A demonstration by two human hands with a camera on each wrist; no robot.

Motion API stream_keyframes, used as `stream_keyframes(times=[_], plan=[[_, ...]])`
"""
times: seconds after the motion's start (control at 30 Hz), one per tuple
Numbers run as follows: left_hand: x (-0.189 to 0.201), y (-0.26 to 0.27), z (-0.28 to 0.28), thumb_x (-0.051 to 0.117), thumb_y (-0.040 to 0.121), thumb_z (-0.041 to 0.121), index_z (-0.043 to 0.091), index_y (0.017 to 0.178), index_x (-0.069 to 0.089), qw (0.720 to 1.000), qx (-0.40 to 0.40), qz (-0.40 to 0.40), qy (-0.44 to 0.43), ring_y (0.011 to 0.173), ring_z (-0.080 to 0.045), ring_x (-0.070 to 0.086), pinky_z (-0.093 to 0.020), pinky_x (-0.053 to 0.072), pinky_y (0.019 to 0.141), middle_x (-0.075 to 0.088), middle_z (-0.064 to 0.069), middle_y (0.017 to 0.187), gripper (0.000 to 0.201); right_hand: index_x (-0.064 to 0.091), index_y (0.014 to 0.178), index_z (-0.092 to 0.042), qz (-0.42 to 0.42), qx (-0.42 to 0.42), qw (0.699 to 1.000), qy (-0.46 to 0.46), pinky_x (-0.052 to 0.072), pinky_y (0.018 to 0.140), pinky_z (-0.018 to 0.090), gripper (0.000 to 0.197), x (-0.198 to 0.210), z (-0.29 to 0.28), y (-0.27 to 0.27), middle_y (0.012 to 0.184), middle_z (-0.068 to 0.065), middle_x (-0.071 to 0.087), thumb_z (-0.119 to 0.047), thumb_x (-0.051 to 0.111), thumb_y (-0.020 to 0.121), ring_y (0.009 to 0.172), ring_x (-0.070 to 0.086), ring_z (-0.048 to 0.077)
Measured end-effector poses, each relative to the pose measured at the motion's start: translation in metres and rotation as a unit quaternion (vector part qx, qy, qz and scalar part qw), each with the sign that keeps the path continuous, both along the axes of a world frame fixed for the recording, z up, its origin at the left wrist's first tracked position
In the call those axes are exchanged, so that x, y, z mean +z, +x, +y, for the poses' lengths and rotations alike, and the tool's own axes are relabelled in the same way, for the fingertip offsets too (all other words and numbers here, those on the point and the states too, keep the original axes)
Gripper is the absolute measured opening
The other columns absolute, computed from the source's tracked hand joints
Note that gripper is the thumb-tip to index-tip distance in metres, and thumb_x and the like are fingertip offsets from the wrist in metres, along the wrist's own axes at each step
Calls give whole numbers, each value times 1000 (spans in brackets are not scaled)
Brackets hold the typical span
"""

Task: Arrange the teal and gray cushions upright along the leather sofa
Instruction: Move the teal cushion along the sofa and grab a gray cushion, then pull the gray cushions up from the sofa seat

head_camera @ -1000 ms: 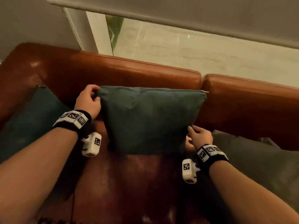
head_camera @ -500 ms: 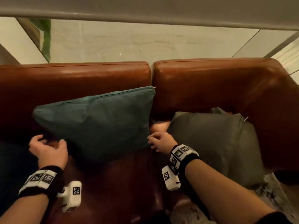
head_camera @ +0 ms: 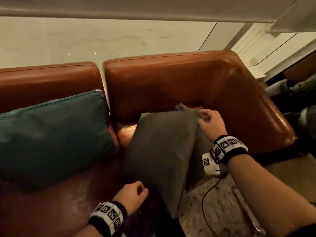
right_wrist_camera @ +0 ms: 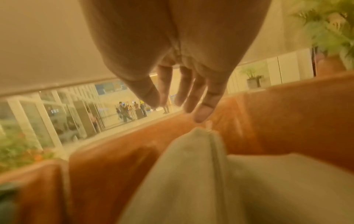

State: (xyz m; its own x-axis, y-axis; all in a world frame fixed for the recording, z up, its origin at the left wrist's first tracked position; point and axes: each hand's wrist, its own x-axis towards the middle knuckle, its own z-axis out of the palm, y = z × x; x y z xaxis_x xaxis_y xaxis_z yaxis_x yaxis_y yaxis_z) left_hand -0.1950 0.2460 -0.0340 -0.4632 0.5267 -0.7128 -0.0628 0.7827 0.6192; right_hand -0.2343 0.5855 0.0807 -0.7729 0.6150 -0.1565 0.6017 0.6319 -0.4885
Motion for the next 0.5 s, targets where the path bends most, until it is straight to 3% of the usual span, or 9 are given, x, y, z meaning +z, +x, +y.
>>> stream_keyframes(times=[0.07, 0.13, 0.23, 0.3, 0.33, 0.37, 0.4, 0.43, 0.5], plan=[[-6, 22, 41, 38, 76, 74, 25, 84, 65, 995, -75, -59, -40, 92, -16, 68, -31, 52, 88, 73, 1, 94, 56, 47, 140, -29, -60, 18, 998, -26, 41, 104, 32, 53, -11, 40, -16, 144, 9, 36, -30, 65, 91, 124, 47, 26], [-10, 46, 74, 31, 76, 83, 17, 113, 65, 985, -89, -110, -103, 118, -23, 59, -32, 42, 103, 65, -8, 125, 82, 34, 149, -37, -125, 63, 988, -71, 40, 108, 38, 68, -32, 68, -32, 154, 10, 31, -39, 67, 90, 132, 43, 29], [-13, 81, 104, 39, 67, 89, 4, 148, 22, 969, 35, -200, -143, 137, -29, 40, -36, 31, 111, 38, -16, 150, 119, 51, 137, -32, -162, 139, 974, -74, 48, 101, 39, 55, -61, 93, -50, 133, 7, 58, -40, 70, 86, 122, 56, 27], [-14, 96, 114, 55, 35, 93, 2, 149, -7, 957, 168, -224, -73, 145, -27, 24, -31, 21, 116, 17, -17, 158, 159, 64, 120, -26, -130, 149, 979, -51, 51, 94, 34, 39, -69, 101, -58, 118, 5, 68, -37, 73, 84, 109, 62, 24], [-15, 102, 115, 69, 29, 86, 1, 148, -12, 946, 239, -215, -32, 144, -24, 23, -28, 20, 115, 15, -15, 159, 167, 67, 116, -24, -114, 152, 981, -49, 50, 91, 32, 34, -68, 104, -62, 113, 5, 70, -36, 74, 84, 103, 63, 21], [-7, 104, 116, 84, 36, 68, 2, 148, -7, 930, 302, -210, -10, 138, -21, 33, -28, 28, 113, 24, -12, 156, 159, 69, 114, -22, -100, 154, 982, -50, 50, 89, 30, 33, -67, 107, -65, 109, 4, 70, -35, 74, 84, 98, 63, 20], [2, 105, 117, 91, 52, 45, 7, 146, 6, 912, 366, -188, -3, 126, -20, 47, -32, 40, 106, 40, -10, 147, 132, 70, 114, -21, -90, 154, 983, -53, 51, 90, 30, 33, -63, 109, -68, 108, 4, 70, -35, 74, 85, 97, 63, 20], [9, 104, 116, 87, 65, 28, 15, 139, 20, 894, 427, -134, 3, 113, -20, 57, -38, 50, 96, 53, -6, 133, 101, 71, 113, -19, -80, 150, 984, -57, 51, 92, 32, 33, -59, 113, -72, 108, 5, 71, -34, 74, 85, 100, 64, 21], [32, 81, 110, 78, 78, 19, 23, 124, 36, 874, 486, -13, 12, 101, -18, 62, -33, 52, 83, 61, 4, 109, 62, 72, 111, -17, -61, 147, 986, -48, 51, 95, 35, 31, -48, 121, -79, 108, 6, 72, -34, 73, 85, 105, 64, 23]])
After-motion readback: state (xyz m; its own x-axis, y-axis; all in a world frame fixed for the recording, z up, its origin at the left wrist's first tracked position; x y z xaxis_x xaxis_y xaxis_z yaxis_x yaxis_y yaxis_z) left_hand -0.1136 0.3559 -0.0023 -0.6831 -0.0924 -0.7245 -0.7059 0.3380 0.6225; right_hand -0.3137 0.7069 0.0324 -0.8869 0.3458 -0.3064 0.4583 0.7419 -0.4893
